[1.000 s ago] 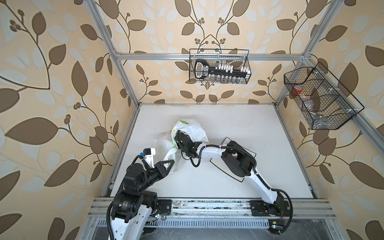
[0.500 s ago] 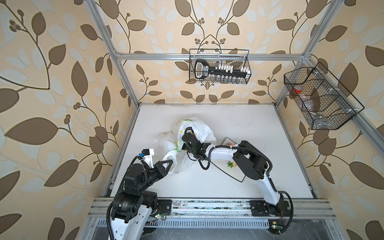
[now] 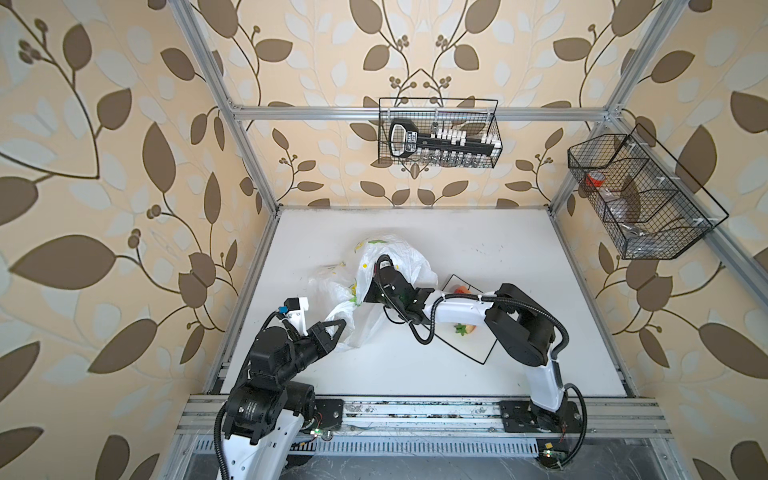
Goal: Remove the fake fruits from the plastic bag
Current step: 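Lift the red fruit out of the bag with the right gripper toward the tray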
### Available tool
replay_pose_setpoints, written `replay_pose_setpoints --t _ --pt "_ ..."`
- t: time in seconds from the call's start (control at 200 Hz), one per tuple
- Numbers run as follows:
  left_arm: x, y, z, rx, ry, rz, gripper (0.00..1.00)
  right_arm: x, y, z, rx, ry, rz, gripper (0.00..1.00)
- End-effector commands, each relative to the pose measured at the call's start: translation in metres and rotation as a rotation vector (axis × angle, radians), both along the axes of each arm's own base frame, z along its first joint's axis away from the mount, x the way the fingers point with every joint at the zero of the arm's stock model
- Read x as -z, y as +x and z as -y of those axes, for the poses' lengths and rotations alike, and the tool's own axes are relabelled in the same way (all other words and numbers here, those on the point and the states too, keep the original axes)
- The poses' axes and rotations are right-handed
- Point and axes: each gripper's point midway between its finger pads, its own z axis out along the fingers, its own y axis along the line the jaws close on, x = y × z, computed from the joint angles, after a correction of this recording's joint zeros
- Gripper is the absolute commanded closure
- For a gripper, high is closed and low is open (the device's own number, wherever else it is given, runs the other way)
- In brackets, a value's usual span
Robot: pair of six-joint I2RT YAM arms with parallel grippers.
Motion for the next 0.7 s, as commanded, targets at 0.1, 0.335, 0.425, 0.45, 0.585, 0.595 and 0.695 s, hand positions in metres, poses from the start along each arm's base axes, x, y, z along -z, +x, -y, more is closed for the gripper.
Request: replay_pose_setpoints --t 0.1,0.335,0.425,0.45,0.585,0.595,0.695 --pt "-0.006 0.002 0.002 0.012 -0.003 0.037 1.0 -0.013 -0.024 0.025 -0.07 -0.053 0.035 0.6" --pt "-0.01 0.001 0.003 0.016 -0.007 0.047 1.0 -0.031 -0.055 0.04 -0.167 -0.07 0.042 0.59" --pt "-0.011 0.002 0.003 0.016 -0.008 0.05 1.0 -0.039 -0.069 0.048 -0.201 -0.07 0.048 0.59" --pt "-0.011 0.002 0.003 0.016 -0.007 0.052 1.0 -0.039 -0.074 0.051 -0.21 -0.077 0.047 0.59" --pt "-0.012 0.003 0.002 0.013 -0.008 0.057 1.0 -0.05 -0.104 0.069 -0.261 -0.105 0.054 0.59" --pt "-0.012 0.003 0.002 0.012 -0.009 0.057 1.0 -0.051 -0.107 0.07 -0.265 -0.107 0.055 0.59" --pt "-0.013 0.003 0.002 0.008 -0.01 0.064 1.0 -0.056 -0.131 0.087 -0.29 -0.141 0.067 0.59"
